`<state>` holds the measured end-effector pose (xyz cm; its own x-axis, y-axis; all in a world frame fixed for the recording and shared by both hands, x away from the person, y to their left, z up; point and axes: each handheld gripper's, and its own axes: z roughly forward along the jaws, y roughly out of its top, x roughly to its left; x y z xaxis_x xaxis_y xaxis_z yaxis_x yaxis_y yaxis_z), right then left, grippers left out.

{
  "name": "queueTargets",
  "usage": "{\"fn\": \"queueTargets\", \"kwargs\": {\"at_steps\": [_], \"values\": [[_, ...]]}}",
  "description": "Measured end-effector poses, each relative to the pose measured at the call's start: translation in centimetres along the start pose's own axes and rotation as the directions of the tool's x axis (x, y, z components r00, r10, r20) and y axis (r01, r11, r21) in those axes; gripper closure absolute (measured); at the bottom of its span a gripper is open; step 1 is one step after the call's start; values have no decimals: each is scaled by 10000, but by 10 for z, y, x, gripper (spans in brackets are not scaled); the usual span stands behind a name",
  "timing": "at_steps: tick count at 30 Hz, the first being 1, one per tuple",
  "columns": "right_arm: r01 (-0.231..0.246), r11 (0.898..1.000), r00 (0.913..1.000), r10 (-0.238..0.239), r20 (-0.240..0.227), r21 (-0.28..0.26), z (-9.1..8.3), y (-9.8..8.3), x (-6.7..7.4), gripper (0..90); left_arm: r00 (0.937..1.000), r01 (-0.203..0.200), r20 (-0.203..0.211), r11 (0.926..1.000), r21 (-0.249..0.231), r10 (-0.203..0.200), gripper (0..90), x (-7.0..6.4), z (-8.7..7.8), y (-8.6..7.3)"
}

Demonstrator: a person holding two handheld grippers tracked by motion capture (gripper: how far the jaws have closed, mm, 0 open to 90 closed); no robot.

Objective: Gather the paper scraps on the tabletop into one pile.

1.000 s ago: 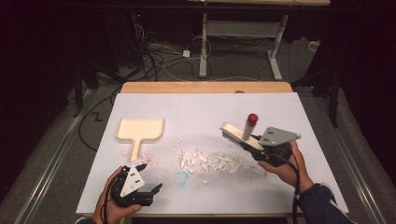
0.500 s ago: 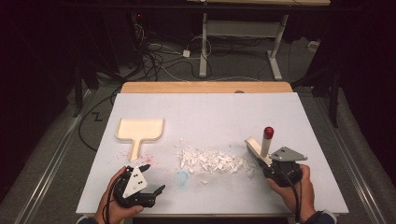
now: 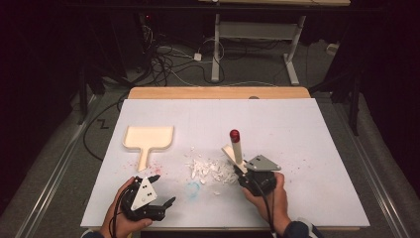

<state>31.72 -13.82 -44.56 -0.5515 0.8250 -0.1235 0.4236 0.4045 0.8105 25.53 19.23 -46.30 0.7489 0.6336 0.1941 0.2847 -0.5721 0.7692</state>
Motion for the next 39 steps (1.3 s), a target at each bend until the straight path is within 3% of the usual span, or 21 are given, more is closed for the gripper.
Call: {"fn": "queueTargets", "kwargs": {"at_steps": [6,10,15,20,24,29,34,39], "values": [[3,9985,9993,-24,-370,-554,19,18,18,678,9999,17,-141,9998,173,-14,179,0,2,0],[117,9971,9989,-150,-444,-752,18,23,17,680,9999,54,-159,9998,199,-51,179,0,2,-1],[136,9938,9983,-198,-545,-1106,3,27,8,681,9996,169,-211,9996,205,-164,179,0,0,-2],[236,9861,9978,-333,-566,-1646,-15,33,-11,680,9994,132,-336,9998,170,-126,179,1,1,-1],[-246,9852,9986,163,-504,-1698,-17,33,-28,680,9993,107,-348,9997,207,-100,179,1,0,-1],[-53,9893,9995,97,299,-1461,1,23,-39,680,9994,135,-334,9996,228,-128,179,1,2,-2],[756,9911,9945,-670,800,-1095,35,21,-39,681,9991,317,-293,9990,304,-308,179,2,3,-2],[1132,9848,9936,-1118,178,-1316,60,26,-32,680,9993,252,-282,9991,355,-242,179,3,6,-1]]}}
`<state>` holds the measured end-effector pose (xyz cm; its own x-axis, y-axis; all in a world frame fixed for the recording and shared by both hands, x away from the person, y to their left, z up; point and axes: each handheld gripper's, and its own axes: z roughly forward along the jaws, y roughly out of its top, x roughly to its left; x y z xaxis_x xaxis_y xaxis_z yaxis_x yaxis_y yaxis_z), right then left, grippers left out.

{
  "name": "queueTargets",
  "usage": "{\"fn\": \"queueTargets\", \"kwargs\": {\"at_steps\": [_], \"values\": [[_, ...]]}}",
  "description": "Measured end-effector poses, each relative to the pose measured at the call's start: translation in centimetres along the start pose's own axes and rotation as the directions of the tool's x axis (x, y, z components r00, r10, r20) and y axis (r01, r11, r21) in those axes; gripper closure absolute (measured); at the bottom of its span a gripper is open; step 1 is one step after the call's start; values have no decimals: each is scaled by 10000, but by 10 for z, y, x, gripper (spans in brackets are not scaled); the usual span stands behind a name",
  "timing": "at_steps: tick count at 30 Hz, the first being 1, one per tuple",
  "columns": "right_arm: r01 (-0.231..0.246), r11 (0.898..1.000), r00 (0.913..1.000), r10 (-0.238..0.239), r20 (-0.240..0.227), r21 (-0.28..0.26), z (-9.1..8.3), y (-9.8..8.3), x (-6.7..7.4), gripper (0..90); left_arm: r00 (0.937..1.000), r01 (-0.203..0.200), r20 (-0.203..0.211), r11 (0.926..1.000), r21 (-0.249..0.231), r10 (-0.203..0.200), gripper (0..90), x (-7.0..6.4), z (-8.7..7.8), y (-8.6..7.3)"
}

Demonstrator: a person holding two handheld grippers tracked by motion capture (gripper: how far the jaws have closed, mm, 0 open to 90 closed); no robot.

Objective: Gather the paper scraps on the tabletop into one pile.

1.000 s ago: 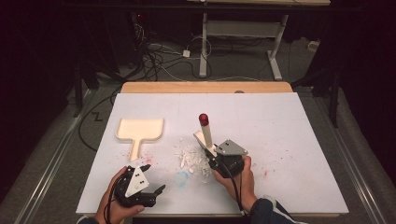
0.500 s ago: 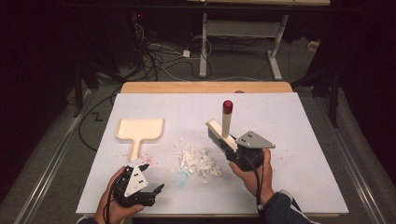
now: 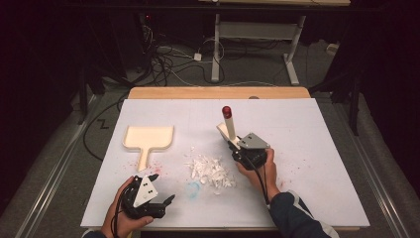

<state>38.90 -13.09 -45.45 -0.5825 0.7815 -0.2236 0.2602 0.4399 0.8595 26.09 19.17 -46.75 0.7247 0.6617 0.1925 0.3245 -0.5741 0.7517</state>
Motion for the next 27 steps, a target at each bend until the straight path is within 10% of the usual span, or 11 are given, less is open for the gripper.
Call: {"fn": "queueTargets", "kwargs": {"at_steps": [5,10,27], "values": [[505,9986,9916,-518,-1182,-140,3,3,20,674,10000,-35,24,10000,21,35,179,-1,0,0],[799,9964,9648,-843,-2489,-280,-11,5,31,676,10000,16,-60,10000,-91,-17,179,-1,-4,-1],[295,9939,9631,-567,-2633,-1062,-74,15,-12,681,10000,54,-73,10000,-58,-54,179,-1,-6,0]]}}
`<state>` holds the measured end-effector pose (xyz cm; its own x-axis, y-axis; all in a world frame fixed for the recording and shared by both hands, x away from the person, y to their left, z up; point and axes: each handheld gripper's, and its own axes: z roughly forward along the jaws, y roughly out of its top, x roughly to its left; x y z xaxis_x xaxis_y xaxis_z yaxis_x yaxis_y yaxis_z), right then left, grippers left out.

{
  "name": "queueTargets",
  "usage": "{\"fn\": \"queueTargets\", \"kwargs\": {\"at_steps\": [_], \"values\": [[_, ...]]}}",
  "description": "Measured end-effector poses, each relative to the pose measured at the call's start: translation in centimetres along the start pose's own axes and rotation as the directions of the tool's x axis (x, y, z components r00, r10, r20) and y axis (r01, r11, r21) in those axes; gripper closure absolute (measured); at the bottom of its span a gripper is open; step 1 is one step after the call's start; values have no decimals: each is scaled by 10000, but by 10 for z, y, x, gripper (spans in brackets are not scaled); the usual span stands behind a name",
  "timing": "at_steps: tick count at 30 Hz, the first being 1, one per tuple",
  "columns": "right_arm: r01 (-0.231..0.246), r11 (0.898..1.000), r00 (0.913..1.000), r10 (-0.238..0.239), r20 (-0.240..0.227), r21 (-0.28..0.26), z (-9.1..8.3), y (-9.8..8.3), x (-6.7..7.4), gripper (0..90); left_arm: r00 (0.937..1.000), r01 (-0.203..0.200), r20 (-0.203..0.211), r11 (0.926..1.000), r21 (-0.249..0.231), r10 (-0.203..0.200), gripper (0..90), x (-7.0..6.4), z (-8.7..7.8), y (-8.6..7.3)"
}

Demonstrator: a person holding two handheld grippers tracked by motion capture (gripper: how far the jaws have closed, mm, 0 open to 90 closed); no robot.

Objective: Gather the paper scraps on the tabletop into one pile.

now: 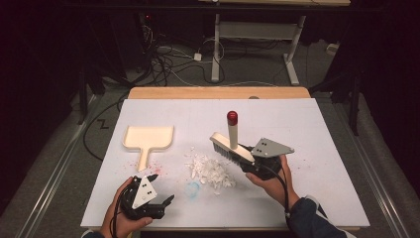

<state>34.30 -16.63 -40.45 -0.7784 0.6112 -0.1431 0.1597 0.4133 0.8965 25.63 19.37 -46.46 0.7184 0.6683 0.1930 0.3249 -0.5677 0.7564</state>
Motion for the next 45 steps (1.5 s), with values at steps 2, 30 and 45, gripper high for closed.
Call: {"fn": "queueTargets", "kwargs": {"at_steps": [2,30,45], "values": [[-107,9999,9999,107,-52,19,-9,-1,-4,680,10000,-10,-22,10000,-2,10,180,0,0,0],[-46,9882,9827,328,-1822,1530,-62,-57,3,683,9999,-131,-79,9999,-15,131,179,-1,-1,1],[425,9953,9705,-203,-2402,875,-13,-35,27,683,9998,-220,28,9997,74,219,180,-1,2,1]]}}
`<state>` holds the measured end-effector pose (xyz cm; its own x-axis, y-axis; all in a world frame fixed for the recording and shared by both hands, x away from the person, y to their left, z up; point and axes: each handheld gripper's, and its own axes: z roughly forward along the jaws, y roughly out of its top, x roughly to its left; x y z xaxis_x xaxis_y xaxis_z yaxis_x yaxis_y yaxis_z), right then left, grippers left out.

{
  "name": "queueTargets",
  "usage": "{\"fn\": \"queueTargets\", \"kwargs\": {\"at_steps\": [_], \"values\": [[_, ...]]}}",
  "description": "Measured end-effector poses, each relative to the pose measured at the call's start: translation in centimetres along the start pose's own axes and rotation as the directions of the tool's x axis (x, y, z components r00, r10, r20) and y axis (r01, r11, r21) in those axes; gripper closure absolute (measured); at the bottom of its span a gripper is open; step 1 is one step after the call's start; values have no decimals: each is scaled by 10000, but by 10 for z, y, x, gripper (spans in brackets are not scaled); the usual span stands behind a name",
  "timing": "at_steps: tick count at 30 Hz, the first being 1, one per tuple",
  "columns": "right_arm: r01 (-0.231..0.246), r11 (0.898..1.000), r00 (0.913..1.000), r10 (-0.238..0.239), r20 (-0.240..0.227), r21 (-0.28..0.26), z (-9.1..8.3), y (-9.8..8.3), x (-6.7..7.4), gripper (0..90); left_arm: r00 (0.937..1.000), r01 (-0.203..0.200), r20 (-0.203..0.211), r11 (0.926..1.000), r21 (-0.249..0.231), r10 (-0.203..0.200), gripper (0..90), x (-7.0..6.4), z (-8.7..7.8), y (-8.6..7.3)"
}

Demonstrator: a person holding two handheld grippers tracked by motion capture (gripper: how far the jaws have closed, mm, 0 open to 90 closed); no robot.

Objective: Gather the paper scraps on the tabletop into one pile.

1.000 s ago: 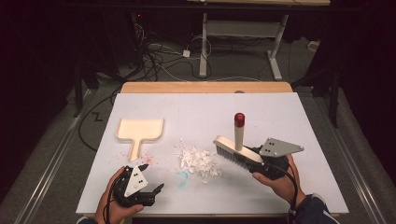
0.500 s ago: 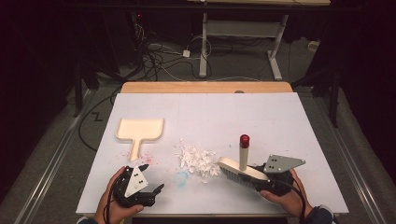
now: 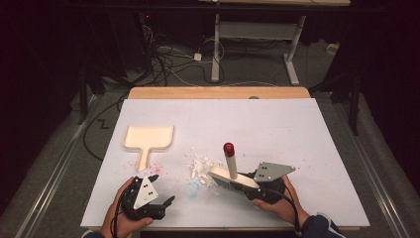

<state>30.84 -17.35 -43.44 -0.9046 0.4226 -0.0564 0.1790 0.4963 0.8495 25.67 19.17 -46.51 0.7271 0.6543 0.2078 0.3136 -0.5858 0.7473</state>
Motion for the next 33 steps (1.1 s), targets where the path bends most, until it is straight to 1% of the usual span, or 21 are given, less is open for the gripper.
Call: {"fn": "queueTargets", "kwargs": {"at_steps": [2,3,4,7,8,9,10,14,16,18,19,20,23,26,27,29,31,32,33], "values": [[72,9998,10000,-71,46,-183,0,4,1,683,10000,73,31,10000,31,-73,180,-1,0,0],[97,9997,9999,-98,-29,-207,-1,5,0,683,10000,-22,-33,10000,-29,22,180,0,-1,0],[122,9997,9999,-122,-15,-224,-3,6,1,683,10000,-10,-30,10000,-34,10,180,0,-1,0],[114,9994,9999,-114,-15,-321,-12,6,2,683,10000,-33,-63,10000,-8,33,180,0,-2,0],[122,9991,9999,-122,5,-397,-15,6,3,682,10000,63,-20,10000,30,-63,180,0,-2,-1],[85,9988,10000,-86,-20,-473,-19,6,3,682,10000,61,-30,10000,27,-61,180,0,-2,-1],[45,9987,10000,-48,-56,-507,-23,6,4,682,9999,99,-55,10000,-11,-99,180,-1,-2,-1],[124,9979,9996,-141,-254,-643,-40,4,9,682,9999,131,-83,9999,-28,-131,180,0,-3,-1],[188,9978,9995,-205,-256,-628,-46,4,12,682,9999,132,-85,9999,-38,-133,180,0,-3,0],[58,9979,9987,-92,-509,-651,-48,1,13,682,9999,134,-77,9999,-36,-134,180,0,-3,0],[69,9984,9974,-109,-708,-564,-47,0,14,682,9999,128,-74,9999,-32,-129,180,0,-3,0],[76,9989,9967,-113,-810,-467,-45,0,15,682,9999,112,-81,9999,-18,-112,180,0,-3,0],[170,9998,9928,-182,-1180,-113,-30,-4,18,683,9999,100,-60,9999,-31,-100,180,0,-3,0],[485,9988,9898,-486,-1341,-43,-15,-7,18,683,9999,116,-32,9999,-38,-116,180,0,-2,0],[682,9976,9880,-689,-1385,-97,-10,-8,16,683,9999,106,-15,9999,-31,-106,180,0,-2,0],[740,9970,9875,-763,-1376,-217,-1,-6,11,683,10000,1,-44,10000,-72,-1,180,1,-1,0],[829,9962,9891,-853,-1197,-250,7,-5,5,683,10000,23,-18,10000,-78,-23,180,1,-2,0],[927,9953,9896,-953,-1073,-285,10,-4,2,683,9999,123,44,9999,-40,-123,180,1,-1,-1],[1001,9946,9898,-1024,-989,-284,12,-3,0,683,10000,29,-12,10000,-70,-29,180,1,-1,-1]]}}
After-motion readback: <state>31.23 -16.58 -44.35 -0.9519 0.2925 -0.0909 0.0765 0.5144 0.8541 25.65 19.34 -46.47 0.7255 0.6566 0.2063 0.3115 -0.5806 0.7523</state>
